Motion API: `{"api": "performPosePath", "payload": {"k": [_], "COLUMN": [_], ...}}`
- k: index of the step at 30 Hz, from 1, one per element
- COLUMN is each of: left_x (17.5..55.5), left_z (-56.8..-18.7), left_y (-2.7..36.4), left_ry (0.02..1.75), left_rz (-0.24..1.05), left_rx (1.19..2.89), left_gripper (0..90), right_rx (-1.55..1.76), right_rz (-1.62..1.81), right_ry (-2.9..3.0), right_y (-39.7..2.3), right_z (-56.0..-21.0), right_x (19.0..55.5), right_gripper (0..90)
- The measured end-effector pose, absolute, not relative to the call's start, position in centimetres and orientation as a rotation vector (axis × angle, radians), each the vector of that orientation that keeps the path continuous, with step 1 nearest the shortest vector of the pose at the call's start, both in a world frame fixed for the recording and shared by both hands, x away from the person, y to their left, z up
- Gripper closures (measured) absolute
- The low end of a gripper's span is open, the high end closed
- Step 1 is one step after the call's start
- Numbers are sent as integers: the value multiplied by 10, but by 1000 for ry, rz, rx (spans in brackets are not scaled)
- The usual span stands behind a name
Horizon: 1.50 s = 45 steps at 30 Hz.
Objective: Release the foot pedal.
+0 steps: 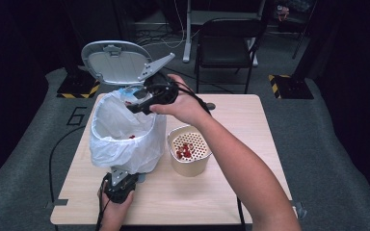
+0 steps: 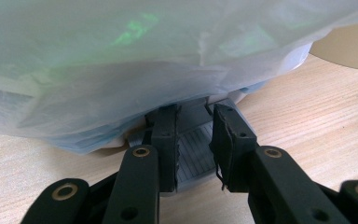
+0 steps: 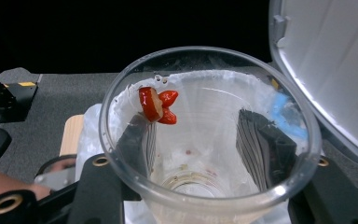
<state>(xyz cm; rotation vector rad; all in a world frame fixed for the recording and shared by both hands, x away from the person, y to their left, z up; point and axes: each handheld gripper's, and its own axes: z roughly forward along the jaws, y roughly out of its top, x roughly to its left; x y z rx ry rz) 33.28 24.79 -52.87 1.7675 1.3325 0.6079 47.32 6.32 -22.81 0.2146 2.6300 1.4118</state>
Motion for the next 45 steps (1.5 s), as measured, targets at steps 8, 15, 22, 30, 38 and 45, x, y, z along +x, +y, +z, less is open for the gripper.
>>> {"api": "performPosePath", "payload": {"k": [8,15,22,30,38,45], "left_x": [333,333,333,334,335,330], "left_z": [-529,-529,-529,-529,-529,-523], "left_y": [248,248,248,248,252,252], "left_ry": [1331,1336,1332,1345,1373,1370], "left_rz": [609,606,608,609,547,489], "left_rx": [1768,1764,1768,1747,1690,1720], "left_gripper": [712,712,712,714,659,554], "right_rx": [275,311,387,386,386,506], "right_rz": [1367,1330,1309,1350,1362,1295], "right_ry": [2622,2618,2566,2499,2477,2415], "right_y": [89,106,121,109,38,-36], "right_z": [-242,-255,-266,-262,-261,-277], "right_x": [479,483,484,476,450,440], "right_gripper": [471,462,177,140,170,176]}}
